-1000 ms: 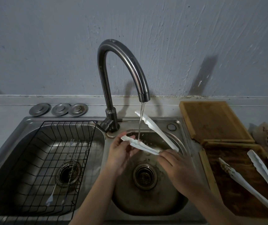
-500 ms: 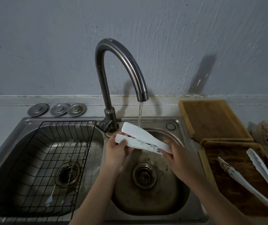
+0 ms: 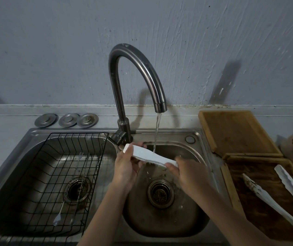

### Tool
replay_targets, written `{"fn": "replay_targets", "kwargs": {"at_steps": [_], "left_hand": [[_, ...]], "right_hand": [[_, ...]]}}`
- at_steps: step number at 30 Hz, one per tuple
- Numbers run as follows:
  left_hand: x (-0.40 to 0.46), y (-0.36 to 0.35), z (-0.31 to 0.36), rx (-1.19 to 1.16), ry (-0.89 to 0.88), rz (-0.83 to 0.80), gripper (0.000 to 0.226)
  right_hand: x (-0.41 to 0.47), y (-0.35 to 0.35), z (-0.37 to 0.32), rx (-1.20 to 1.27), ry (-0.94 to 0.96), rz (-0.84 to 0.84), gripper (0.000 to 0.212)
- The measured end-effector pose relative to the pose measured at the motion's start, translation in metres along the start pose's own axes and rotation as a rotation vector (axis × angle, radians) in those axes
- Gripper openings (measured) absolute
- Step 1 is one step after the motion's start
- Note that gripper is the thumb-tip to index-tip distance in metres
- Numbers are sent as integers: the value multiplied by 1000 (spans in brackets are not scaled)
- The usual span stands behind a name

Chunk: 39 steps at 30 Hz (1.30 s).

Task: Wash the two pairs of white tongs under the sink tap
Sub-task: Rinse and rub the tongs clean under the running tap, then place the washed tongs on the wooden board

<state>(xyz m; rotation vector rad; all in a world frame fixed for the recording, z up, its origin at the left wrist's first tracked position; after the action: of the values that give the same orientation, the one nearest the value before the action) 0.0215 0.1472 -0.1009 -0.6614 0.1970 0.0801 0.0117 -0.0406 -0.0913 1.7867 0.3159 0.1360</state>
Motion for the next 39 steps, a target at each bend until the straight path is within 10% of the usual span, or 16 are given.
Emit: {"fn": "replay_targets", "kwargs": {"at_steps": [11,17,27,34,39], "left_hand": [[7,-7,16,501,16,8,44],[16,24,29,807,-175,548,72],[53,32,32,1225,-239,557,13],[56,25,33,1445,-200,526,24],[60,13,43,1505,-100,486,32]], "right_hand": [[9,-12,-15,720,63,-363,31],[19,-14,-28,642,-41,-273,45],[13,-10,-30,602,71,-179,38],[5,-5,-14,498,89,-44,49],[-4,-30,9,117,-171,-350,50]]}}
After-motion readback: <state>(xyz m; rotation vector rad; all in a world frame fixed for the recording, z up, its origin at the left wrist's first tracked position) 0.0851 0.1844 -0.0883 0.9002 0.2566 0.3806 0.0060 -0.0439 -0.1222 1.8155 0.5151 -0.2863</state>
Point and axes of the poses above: each hand's wrist, its own x-axis towards the middle knuckle, its own y-axis out of the back of the hand, z = x × y, the point moved 1 cm from there along x, towards the middle knuckle, and after that the axes turned 11 degrees about -z, right-handed, at the moved point
